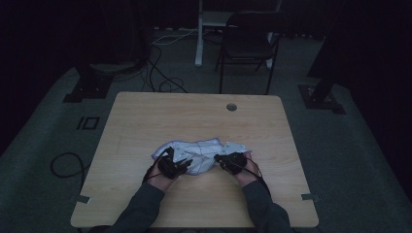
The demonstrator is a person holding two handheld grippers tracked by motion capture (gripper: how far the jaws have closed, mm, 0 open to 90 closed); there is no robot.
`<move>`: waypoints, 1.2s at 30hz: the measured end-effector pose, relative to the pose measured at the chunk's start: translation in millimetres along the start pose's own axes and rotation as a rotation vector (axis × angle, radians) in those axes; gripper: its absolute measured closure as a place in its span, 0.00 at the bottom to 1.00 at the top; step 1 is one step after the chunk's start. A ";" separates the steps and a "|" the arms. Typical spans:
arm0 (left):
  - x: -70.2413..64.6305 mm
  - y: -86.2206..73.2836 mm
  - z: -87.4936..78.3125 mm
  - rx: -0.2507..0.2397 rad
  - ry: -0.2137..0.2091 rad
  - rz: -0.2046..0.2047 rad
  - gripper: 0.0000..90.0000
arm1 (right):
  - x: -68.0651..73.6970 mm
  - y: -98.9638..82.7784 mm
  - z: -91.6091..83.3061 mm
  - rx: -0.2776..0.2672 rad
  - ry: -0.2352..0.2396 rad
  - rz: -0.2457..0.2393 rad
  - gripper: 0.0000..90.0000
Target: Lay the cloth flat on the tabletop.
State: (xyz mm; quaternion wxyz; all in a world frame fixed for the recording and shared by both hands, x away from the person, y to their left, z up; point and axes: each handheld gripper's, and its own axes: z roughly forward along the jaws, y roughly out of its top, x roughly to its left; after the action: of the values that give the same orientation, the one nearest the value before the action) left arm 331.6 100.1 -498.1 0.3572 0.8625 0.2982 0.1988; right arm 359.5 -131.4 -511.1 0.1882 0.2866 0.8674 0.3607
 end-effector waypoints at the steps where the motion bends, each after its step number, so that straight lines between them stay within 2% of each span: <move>1: -3.4 1.2 2.3 0.000 -0.013 0.007 0.79 | 0.1 0.1 0.9 0.000 0.000 0.001 0.97; 5: -17.2 6.2 11.6 0.004 -0.047 0.045 0.74 | 0.1 0.5 3.3 0.006 0.003 0.001 0.97; 7: -21.5 7.9 18.4 0.020 -0.033 0.064 0.72 | 0.1 1.0 3.6 0.005 0.005 -0.002 0.97; 9: -19.2 8.1 27.9 0.041 -0.022 0.049 0.73 | 0.6 1.3 3.6 0.006 0.010 -0.007 0.92; 11: -14.3 7.3 35.5 0.052 -0.017 0.017 0.81 | 1.4 1.4 3.1 0.006 0.005 -0.007 0.87; 15: -7.0 7.6 41.4 0.067 0.008 0.012 0.90 | 3.4 1.4 0.0 -0.013 -0.007 -0.017 0.82; 19: 1.9 7.3 42.6 0.061 0.017 -0.026 0.90 | 5.5 2.1 -1.2 -0.015 -0.014 -0.021 0.81; 27: 13.8 4.1 43.4 0.058 0.075 -0.074 0.87 | 6.0 2.2 -0.5 -0.013 -0.015 -0.025 0.81; 30: 16.4 4.1 42.1 0.053 0.093 -0.084 0.87 | 5.9 1.4 1.4 -0.007 -0.013 -0.020 0.82; 35: 20.1 6.5 41.6 0.058 0.116 -0.063 0.85 | 4.0 -0.6 7.1 0.012 -0.013 -0.012 0.88; 36: 21.7 6.8 43.1 0.055 0.121 -0.072 0.85 | 3.2 -1.0 8.2 0.016 -0.012 -0.009 0.90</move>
State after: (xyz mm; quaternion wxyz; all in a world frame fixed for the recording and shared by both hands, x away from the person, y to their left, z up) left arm 374.2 89.1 -519.0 0.3216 0.8471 0.3553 0.2295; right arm 361.1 -125.6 -517.7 0.1926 0.2862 0.8705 0.3511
